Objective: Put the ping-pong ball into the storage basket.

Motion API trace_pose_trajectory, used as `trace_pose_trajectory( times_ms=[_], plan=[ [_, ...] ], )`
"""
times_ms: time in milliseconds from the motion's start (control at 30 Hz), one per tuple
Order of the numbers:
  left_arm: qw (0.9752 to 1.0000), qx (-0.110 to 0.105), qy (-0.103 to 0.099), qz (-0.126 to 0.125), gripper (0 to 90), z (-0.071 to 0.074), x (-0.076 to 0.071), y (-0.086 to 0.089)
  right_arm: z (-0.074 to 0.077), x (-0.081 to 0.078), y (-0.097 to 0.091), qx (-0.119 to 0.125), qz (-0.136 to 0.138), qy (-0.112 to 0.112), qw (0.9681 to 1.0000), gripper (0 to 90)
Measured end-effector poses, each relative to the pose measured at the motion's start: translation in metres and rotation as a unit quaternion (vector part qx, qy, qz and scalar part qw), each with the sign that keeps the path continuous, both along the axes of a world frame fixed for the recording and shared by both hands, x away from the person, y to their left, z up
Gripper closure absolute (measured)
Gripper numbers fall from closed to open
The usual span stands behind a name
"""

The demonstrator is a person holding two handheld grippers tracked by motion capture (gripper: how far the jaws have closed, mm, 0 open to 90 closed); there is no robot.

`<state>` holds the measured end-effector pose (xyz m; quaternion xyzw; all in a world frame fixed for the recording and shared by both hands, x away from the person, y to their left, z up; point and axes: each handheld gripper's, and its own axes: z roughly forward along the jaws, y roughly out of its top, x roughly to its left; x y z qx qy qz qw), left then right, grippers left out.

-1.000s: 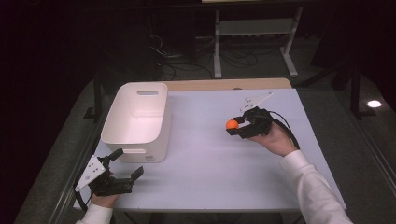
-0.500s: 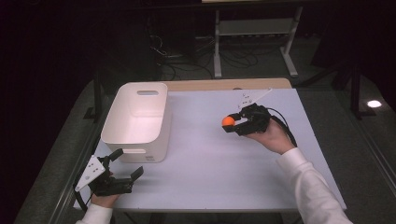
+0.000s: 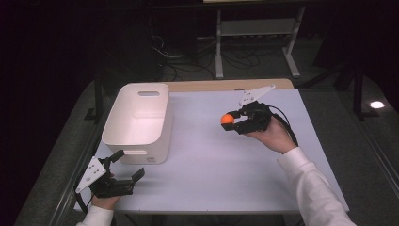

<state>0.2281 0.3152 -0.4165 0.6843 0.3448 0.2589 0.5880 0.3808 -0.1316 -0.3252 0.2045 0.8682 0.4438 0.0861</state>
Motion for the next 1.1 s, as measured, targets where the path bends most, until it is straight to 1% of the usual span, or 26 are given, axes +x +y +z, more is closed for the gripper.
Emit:
trace_pose_trajectory(
  times_ms=[100, 267, 300, 400, 433, 500, 600, 767, 833, 867, 1000, 1067, 1100],
  plan=[
    [1.0000, 0.000, 0.000, 0.000, 0.0, 0.000, 0.000, 0.000, 0.003, -0.001, 0.003, 0.005, 0.003, -0.002, 1.0000, 49.3],
    [1.0000, 0.000, 0.000, -0.001, 0.0, 0.000, 0.000, 0.000, 0.006, -0.003, 0.008, 0.003, 0.009, -0.011, 0.9999, 49.3],
    [1.0000, 0.000, -0.001, -0.001, 0.0, 0.000, 0.000, 0.000, 0.006, -0.004, 0.009, 0.006, 0.011, -0.009, 0.9999, 49.3],
    [1.0000, 0.000, 0.000, -0.001, 0.0, 0.000, 0.000, 0.000, 0.008, -0.004, 0.012, 0.003, 0.015, -0.014, 0.9998, 49.3],
    [1.0000, 0.000, 0.000, -0.001, 0.0, 0.000, 0.000, 0.000, 0.008, -0.005, 0.014, 0.007, 0.017, -0.012, 0.9998, 49.3],
    [1.0000, 0.000, -0.001, -0.001, 0.0, 0.000, 0.000, 0.000, 0.010, -0.005, 0.015, 0.006, 0.020, -0.017, 0.9996, 49.3],
    [1.0000, 0.000, 0.000, -0.001, 0.0, 0.000, 0.000, 0.000, 0.012, -0.006, 0.018, 0.008, 0.022, -0.016, 0.9996, 49.3],
    [1.0000, -0.001, 0.000, -0.001, 0.0, 0.000, 0.000, 0.000, 0.014, -0.006, 0.024, 0.010, 0.034, -0.018, 0.9992, 49.3],
    [1.0000, 0.004, -0.001, -0.001, 0.0, 0.000, 0.000, 0.001, 0.014, -0.006, 0.026, 0.007, 0.037, -0.019, 0.9991, 49.3],
    [1.0000, -0.002, -0.001, -0.001, 0.0, 0.000, 0.000, 0.000, 0.014, -0.006, 0.027, 0.005, 0.037, -0.017, 0.9992, 49.3],
    [1.0000, 0.004, -0.001, -0.001, 0.0, 0.000, 0.000, 0.001, 0.016, -0.005, 0.029, 0.007, 0.043, -0.022, 0.9988, 49.3],
    [1.0000, 0.003, -0.001, -0.001, 0.0, 0.000, 0.000, 0.001, 0.017, -0.005, 0.031, 0.009, 0.044, -0.020, 0.9988, 49.3],
    [1.0000, 0.002, -0.001, -0.001, 0.0, 0.000, 0.000, 0.001, 0.018, -0.005, 0.032, 0.007, 0.044, -0.022, 0.9988, 49.3]
  ],
)
